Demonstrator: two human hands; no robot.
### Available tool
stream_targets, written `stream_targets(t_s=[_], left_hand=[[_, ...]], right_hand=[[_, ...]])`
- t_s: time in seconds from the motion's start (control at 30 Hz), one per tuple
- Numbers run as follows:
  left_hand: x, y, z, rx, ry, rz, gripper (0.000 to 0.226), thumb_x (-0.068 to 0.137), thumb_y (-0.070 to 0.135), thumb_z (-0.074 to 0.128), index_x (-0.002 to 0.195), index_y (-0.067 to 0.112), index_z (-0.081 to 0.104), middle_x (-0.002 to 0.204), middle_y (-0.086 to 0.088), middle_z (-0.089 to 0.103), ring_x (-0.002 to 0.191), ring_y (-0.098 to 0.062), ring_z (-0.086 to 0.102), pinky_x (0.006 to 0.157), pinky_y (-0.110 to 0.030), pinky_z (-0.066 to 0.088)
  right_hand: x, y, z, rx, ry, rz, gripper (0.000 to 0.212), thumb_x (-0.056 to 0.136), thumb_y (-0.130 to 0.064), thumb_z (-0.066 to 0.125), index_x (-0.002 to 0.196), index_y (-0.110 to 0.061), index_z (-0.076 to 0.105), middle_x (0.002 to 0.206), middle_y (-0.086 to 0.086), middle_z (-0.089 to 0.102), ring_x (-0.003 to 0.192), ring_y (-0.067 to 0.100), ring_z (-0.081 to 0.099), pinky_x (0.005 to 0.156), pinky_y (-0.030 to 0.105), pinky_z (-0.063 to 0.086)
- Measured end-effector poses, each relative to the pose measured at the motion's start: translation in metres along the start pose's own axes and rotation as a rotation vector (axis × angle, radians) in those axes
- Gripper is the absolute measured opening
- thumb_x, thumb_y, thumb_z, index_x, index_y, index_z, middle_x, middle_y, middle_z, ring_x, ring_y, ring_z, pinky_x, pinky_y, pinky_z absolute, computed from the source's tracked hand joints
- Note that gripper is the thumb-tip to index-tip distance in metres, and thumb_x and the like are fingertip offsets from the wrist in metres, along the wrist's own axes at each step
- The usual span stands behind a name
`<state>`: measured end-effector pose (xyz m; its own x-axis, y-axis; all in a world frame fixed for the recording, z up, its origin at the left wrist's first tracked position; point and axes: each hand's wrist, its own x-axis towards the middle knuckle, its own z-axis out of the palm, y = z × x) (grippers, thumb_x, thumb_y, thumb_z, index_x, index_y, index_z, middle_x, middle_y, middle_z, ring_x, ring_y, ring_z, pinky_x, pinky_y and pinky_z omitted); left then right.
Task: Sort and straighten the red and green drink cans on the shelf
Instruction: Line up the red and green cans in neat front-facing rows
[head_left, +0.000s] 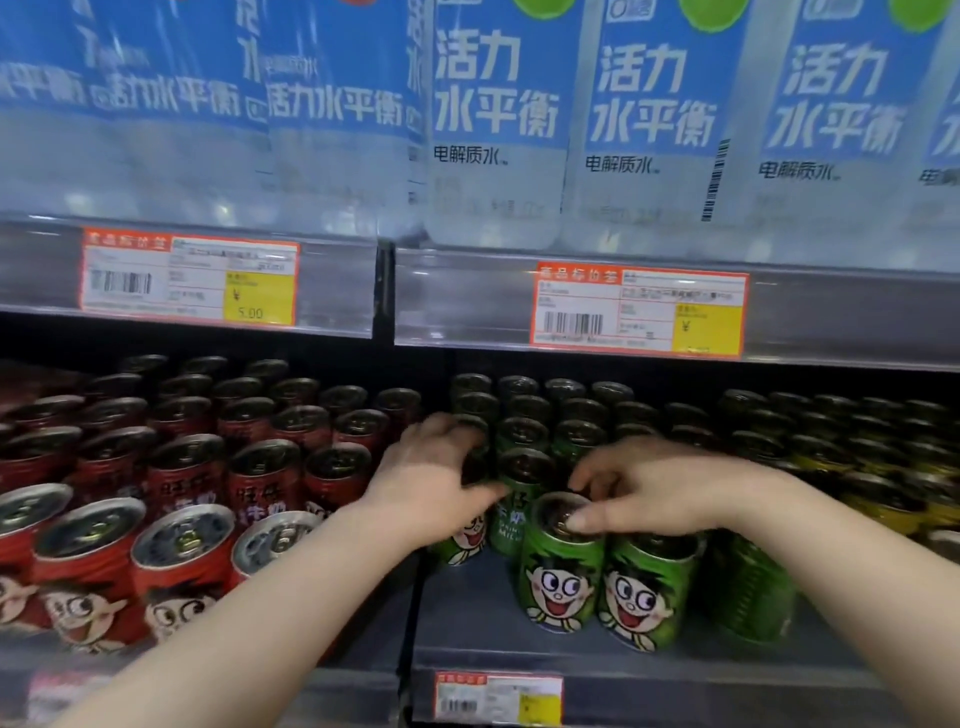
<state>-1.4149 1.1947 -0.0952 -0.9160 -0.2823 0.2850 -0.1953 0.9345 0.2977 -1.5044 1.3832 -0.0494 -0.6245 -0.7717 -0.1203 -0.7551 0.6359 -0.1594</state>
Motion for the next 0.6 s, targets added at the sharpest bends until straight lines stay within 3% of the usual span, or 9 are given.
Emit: stream_targets(t_s=[0.07, 0.13, 0.2, 0.3, 0.37, 0.43, 0.6], left_hand=[[-0.008, 0.017, 0.000, -0.069, -0.006, 0.171, 0.064, 0.075, 0.055, 0.062, 0.132, 0.031, 0.045, 0.138, 0.002, 0.043, 0.128, -0.020, 0.039, 0.105, -0.033, 0.034], [-0.015, 0.036, 0.007, -0.035, -0.135, 0.293, 0.074, 0.072, 0.060, 0.063, 0.135, 0.030, 0.040, 0.138, 0.001, 0.045, 0.127, -0.020, 0.040, 0.105, -0.036, 0.035], [-0.021, 0.049, 0.017, 0.072, -0.187, 0.301, 0.077, 0.073, 0.062, 0.061, 0.137, 0.027, 0.034, 0.136, -0.002, 0.044, 0.126, -0.024, 0.039, 0.105, -0.037, 0.035], [-0.025, 0.048, 0.029, 0.096, -0.109, 0.305, 0.070, 0.081, 0.055, 0.056, 0.140, 0.026, 0.031, 0.141, -0.001, 0.034, 0.128, -0.025, 0.032, 0.105, -0.036, 0.032], [-0.027, 0.044, 0.030, 0.026, -0.099, 0.300, 0.067, 0.082, 0.050, 0.056, 0.140, 0.027, 0.031, 0.141, 0.001, 0.032, 0.126, -0.024, 0.032, 0.104, -0.034, 0.033], [-0.029, 0.042, 0.026, -0.020, -0.101, 0.279, 0.069, 0.080, 0.048, 0.059, 0.139, 0.028, 0.031, 0.139, 0.001, 0.034, 0.125, -0.022, 0.034, 0.103, -0.031, 0.034], [-0.035, 0.031, 0.014, -0.060, -0.141, 0.205, 0.085, 0.070, 0.049, 0.066, 0.141, 0.034, 0.021, 0.142, 0.003, 0.030, 0.130, -0.017, 0.031, 0.107, -0.032, 0.032]], right_hand=[[-0.008, -0.007, 0.011, -0.099, -0.005, 0.017, 0.053, 0.079, -0.059, 0.057, 0.125, -0.035, 0.051, 0.124, -0.008, 0.056, 0.111, 0.013, 0.053, 0.092, 0.025, 0.045], [-0.010, -0.009, 0.018, -0.082, 0.068, 0.008, 0.051, 0.079, -0.056, 0.057, 0.126, -0.035, 0.052, 0.126, -0.007, 0.057, 0.114, 0.015, 0.053, 0.093, 0.026, 0.044], [-0.014, -0.006, 0.022, 0.002, 0.095, -0.004, 0.045, 0.081, -0.052, 0.058, 0.122, -0.033, 0.056, 0.123, -0.009, 0.060, 0.112, 0.012, 0.055, 0.090, 0.023, 0.044], [-0.029, 0.006, 0.025, -0.019, 0.270, 0.069, 0.044, 0.078, -0.059, 0.057, 0.115, -0.036, 0.057, 0.119, -0.011, 0.058, 0.109, 0.011, 0.055, 0.091, 0.026, 0.045], [-0.042, 0.015, 0.031, -0.177, 0.367, 0.168, 0.056, 0.072, -0.071, 0.052, 0.115, -0.036, 0.053, 0.116, -0.009, 0.056, 0.108, 0.015, 0.055, 0.087, 0.029, 0.047], [-0.050, 0.019, 0.042, -0.212, 0.332, 0.265, 0.071, 0.066, -0.078, 0.050, 0.122, -0.035, 0.045, 0.120, -0.006, 0.053, 0.109, 0.017, 0.056, 0.086, 0.030, 0.048], [-0.051, 0.018, 0.065, 0.083, 0.368, 0.226, 0.068, 0.065, -0.069, 0.060, 0.120, -0.038, 0.037, 0.119, -0.013, 0.052, 0.103, 0.011, 0.057, 0.080, 0.024, 0.045]])
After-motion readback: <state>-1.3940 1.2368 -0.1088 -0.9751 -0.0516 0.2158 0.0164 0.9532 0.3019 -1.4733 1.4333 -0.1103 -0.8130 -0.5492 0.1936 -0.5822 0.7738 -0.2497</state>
